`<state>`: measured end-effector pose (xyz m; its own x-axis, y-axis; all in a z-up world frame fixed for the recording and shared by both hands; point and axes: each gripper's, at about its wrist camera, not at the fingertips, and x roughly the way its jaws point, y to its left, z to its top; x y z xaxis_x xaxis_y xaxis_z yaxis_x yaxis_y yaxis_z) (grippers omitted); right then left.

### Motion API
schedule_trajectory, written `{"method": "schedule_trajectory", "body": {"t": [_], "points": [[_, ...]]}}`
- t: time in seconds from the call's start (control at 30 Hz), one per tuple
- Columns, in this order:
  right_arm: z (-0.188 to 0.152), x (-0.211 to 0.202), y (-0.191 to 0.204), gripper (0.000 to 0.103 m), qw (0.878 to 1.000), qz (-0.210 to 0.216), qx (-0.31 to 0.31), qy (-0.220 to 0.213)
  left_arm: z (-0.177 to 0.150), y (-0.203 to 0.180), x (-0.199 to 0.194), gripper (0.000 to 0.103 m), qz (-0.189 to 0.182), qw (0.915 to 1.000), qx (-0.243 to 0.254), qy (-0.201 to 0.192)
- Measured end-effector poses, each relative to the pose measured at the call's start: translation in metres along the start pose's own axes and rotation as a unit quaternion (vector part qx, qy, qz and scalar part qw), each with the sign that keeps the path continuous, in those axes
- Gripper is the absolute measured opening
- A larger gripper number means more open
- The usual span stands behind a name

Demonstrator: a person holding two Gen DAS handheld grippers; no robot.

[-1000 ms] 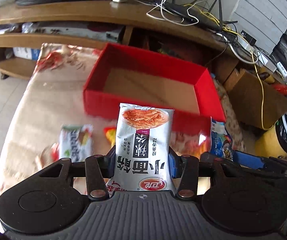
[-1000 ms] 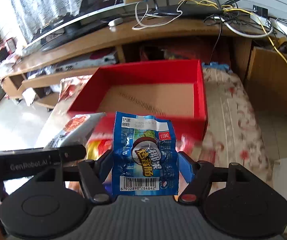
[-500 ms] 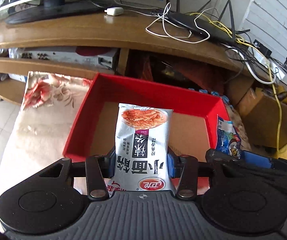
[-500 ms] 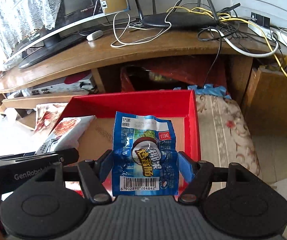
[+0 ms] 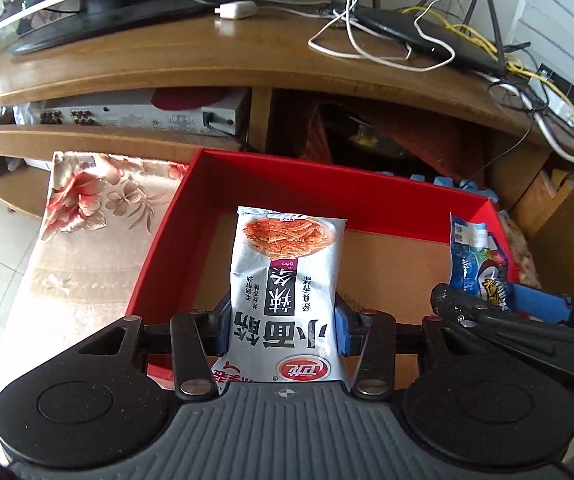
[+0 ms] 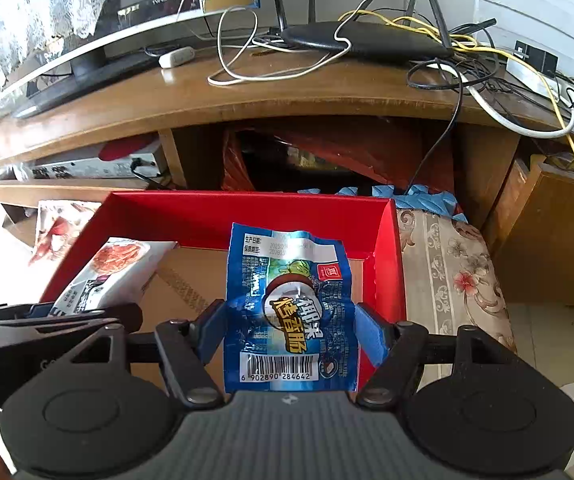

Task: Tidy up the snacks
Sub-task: 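Lift both held packets and carry them over the red box, then lower both packets into the red box and open both grippers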

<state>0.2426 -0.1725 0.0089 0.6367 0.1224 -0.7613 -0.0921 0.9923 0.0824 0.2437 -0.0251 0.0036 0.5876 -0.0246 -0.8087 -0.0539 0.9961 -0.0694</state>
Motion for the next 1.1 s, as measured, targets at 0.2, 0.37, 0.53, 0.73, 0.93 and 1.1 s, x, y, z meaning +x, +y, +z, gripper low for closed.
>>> {"method": "schedule_trajectory", "body": {"t": [0.2,0.37,0.53,0.73,0.93,1.1], "points": [[-0.001,0.013,0.0,0.069,1.0,-0.006,-0.005,0.005,-0.001,-0.003,0.01,0.053,0.013,0.9998,0.009,0.008],[-0.005,0.023,0.004,0.069,1.0,-0.009,-0.011,0.012,-0.004,0.0,0.019,0.054,0.022,0.9996,0.011,0.017],[-0.007,0.029,0.004,0.069,1.0,-0.009,-0.015,0.02,-0.007,0.001,0.023,0.055,0.031,0.9992,0.016,0.021],[-0.01,0.035,0.002,0.07,0.999,-0.011,-0.013,0.031,-0.009,-0.001,0.023,0.059,0.036,0.9989,0.023,0.02],[-0.009,0.033,0.0,0.071,1.0,-0.013,-0.011,0.023,-0.008,0.0,0.018,0.065,0.039,0.9989,0.025,0.012],[-0.008,0.027,-0.002,0.072,1.0,-0.016,-0.007,0.015,-0.007,0.001,0.013,0.073,0.035,0.9991,0.022,0.001]]}}
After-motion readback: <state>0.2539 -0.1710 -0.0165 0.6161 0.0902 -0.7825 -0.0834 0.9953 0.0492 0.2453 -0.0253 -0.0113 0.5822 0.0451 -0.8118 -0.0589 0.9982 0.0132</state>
